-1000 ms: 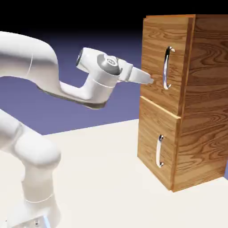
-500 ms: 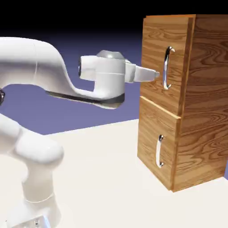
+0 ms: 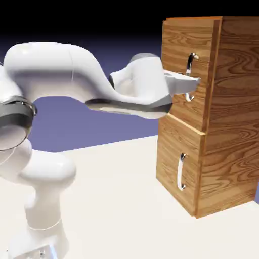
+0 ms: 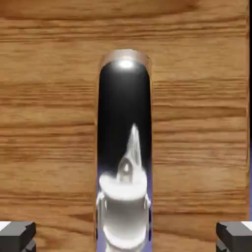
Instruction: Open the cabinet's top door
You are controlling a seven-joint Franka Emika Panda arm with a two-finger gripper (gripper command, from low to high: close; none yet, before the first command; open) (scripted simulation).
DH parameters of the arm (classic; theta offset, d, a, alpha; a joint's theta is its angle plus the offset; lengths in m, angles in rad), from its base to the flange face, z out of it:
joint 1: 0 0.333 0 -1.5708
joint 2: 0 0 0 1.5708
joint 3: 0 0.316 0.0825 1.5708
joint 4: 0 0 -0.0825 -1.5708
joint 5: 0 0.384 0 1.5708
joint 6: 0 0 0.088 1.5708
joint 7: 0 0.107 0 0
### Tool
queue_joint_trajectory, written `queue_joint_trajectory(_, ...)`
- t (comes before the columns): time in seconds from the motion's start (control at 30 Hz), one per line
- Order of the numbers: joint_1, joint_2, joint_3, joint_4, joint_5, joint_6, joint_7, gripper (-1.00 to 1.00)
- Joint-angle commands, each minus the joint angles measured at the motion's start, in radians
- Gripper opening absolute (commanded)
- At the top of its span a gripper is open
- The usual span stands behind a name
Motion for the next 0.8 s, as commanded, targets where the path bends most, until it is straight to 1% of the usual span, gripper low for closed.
queue_joint_trajectory(0.0,-0.036,0.003,0.032,-0.018,0.020,-0.013,0.000,-1.00)
queue_joint_trajectory(0.23,-0.289,0.003,0.273,-0.140,0.186,-0.099,-0.016,-1.00)
queue_joint_trajectory(0.47,-0.542,-0.006,0.520,-0.217,0.334,-0.128,-0.002,-1.00)
queue_joint_trajectory(0.7,-0.795,-0.043,0.765,-0.268,0.491,-0.113,0.004,-1.00)
queue_joint_trajectory(0.77,-0.832,-0.073,0.819,-0.295,0.575,-0.139,-0.039,-1.00)
